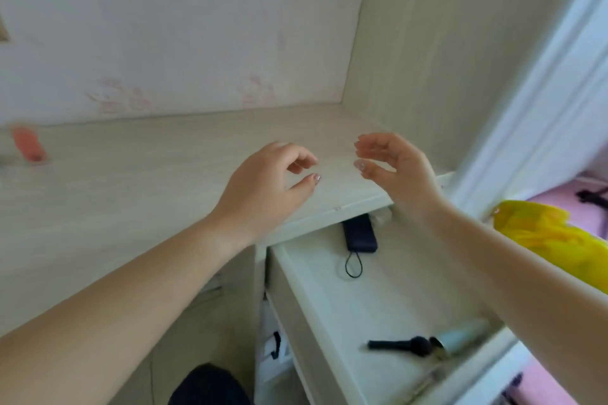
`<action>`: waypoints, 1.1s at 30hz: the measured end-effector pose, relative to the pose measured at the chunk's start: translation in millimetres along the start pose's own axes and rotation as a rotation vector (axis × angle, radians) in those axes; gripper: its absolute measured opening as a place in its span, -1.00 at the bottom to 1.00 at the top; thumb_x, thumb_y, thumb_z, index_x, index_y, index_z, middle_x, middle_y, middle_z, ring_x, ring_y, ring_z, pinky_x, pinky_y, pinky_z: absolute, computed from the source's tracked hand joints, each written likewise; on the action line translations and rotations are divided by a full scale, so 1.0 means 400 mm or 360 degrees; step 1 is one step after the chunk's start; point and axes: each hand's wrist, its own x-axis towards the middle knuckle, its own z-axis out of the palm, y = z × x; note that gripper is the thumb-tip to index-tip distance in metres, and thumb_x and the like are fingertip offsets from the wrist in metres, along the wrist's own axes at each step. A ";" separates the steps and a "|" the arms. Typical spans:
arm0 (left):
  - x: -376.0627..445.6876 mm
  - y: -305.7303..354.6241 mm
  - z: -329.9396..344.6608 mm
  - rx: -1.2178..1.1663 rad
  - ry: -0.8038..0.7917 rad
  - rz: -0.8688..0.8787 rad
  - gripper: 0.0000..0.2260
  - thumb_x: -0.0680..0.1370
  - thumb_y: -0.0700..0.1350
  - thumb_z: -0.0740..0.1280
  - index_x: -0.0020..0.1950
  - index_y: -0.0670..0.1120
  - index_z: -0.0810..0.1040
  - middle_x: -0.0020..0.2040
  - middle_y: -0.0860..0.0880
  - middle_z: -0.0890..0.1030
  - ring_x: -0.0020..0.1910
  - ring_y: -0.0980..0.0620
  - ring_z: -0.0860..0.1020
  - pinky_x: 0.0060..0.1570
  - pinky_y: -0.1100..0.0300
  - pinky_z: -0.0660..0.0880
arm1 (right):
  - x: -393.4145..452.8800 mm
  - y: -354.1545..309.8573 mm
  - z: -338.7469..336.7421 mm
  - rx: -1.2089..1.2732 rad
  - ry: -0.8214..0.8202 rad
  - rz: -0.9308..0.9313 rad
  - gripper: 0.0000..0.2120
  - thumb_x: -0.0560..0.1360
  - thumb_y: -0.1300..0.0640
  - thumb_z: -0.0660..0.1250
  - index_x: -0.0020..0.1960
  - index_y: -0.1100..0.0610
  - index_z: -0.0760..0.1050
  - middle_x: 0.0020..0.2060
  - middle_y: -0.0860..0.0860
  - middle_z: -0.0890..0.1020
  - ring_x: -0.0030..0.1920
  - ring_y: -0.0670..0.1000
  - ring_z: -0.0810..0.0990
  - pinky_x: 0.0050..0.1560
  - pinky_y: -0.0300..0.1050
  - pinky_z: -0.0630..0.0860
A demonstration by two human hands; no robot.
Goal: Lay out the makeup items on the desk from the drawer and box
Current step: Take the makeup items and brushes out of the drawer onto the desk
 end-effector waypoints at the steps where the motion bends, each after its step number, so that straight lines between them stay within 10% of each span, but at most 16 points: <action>1: -0.001 0.031 0.053 -0.0017 -0.0094 0.0024 -0.84 0.50 -0.03 0.36 0.06 0.02 0.57 -0.02 0.15 0.57 -0.03 0.23 0.52 0.03 0.16 0.51 | -0.033 0.029 -0.064 -0.0070 0.0018 0.0063 -0.70 0.40 0.17 0.46 -0.02 -0.18 0.50 -0.06 -0.23 0.63 0.00 -0.18 0.62 0.09 -0.09 0.53; 8: -0.019 0.147 0.292 -0.0137 -0.0454 0.0041 -0.89 0.48 -0.05 0.38 -0.01 0.02 0.59 -0.06 0.12 0.60 -0.07 0.15 0.57 -0.02 0.09 0.52 | -0.200 0.152 -0.284 -0.0447 -0.0202 0.0238 -0.59 0.35 0.25 0.48 -0.11 -0.25 0.47 -0.13 -0.26 0.59 -0.13 -0.44 0.54 -0.10 -0.55 0.42; 25: -0.141 0.114 0.636 0.0549 -0.1646 -0.0061 -0.63 0.47 0.03 0.38 0.26 0.03 0.47 0.18 0.05 0.52 0.13 0.02 0.50 0.01 0.14 0.47 | -0.298 0.397 -0.293 -0.1653 -0.2092 0.0494 -0.53 0.47 0.03 0.37 0.34 0.03 0.38 0.24 -0.03 0.48 0.22 0.03 0.45 0.25 -0.07 0.40; 33: -0.179 0.094 0.696 0.0755 -0.1880 -0.0035 -0.66 0.47 -0.04 0.40 0.21 -0.04 0.48 0.17 -0.06 0.53 0.13 -0.10 0.51 -0.07 0.11 0.42 | -0.285 0.458 -0.262 -0.1919 -0.2523 0.0341 -0.76 0.48 0.07 0.36 0.04 0.20 0.56 -0.06 0.06 0.61 -0.02 0.10 0.53 -0.10 -0.13 0.40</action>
